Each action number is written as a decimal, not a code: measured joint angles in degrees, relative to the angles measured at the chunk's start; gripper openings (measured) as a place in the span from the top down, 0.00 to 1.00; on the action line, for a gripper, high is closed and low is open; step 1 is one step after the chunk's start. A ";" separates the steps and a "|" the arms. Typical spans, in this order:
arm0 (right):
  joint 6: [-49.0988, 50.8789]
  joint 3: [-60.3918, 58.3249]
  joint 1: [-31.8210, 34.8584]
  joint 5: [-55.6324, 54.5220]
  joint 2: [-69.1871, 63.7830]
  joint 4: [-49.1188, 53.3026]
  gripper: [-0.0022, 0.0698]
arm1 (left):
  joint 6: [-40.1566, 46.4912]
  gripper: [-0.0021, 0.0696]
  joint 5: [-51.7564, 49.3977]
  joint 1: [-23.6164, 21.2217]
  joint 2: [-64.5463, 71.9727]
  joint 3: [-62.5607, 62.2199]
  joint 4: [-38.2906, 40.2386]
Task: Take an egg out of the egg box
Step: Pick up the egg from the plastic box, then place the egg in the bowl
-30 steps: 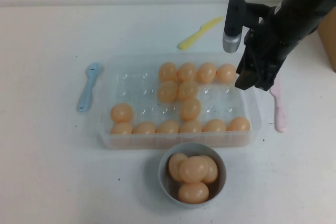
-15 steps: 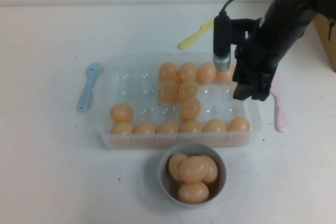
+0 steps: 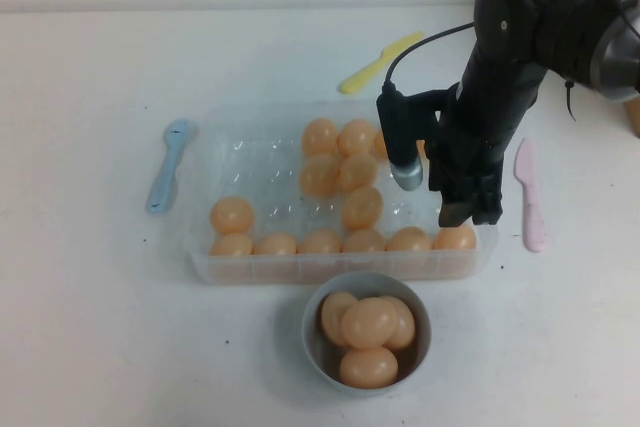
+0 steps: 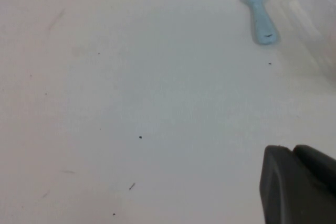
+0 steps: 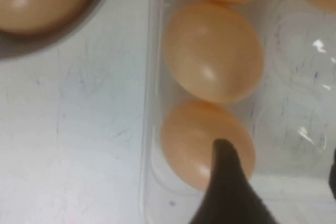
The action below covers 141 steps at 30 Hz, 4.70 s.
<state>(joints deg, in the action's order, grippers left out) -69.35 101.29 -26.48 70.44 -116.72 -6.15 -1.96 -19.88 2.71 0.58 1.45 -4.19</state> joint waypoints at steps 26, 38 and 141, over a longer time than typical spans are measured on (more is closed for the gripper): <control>-11.04 -4.99 0.00 -0.57 0.00 2.60 0.32 | 0.00 0.98 0.00 0.00 0.00 0.00 0.00; -11.25 -5.17 0.00 -0.57 0.00 1.51 0.32 | 0.00 0.98 0.00 0.00 0.00 0.00 0.00; -6.99 -5.07 -14.48 -0.85 5.92 -6.32 0.43 | 0.00 0.98 -0.13 0.00 0.00 0.00 0.00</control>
<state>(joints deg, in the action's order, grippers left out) -76.33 96.21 -40.96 69.58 -110.79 -12.47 -1.96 -20.01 2.71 0.58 1.45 -4.19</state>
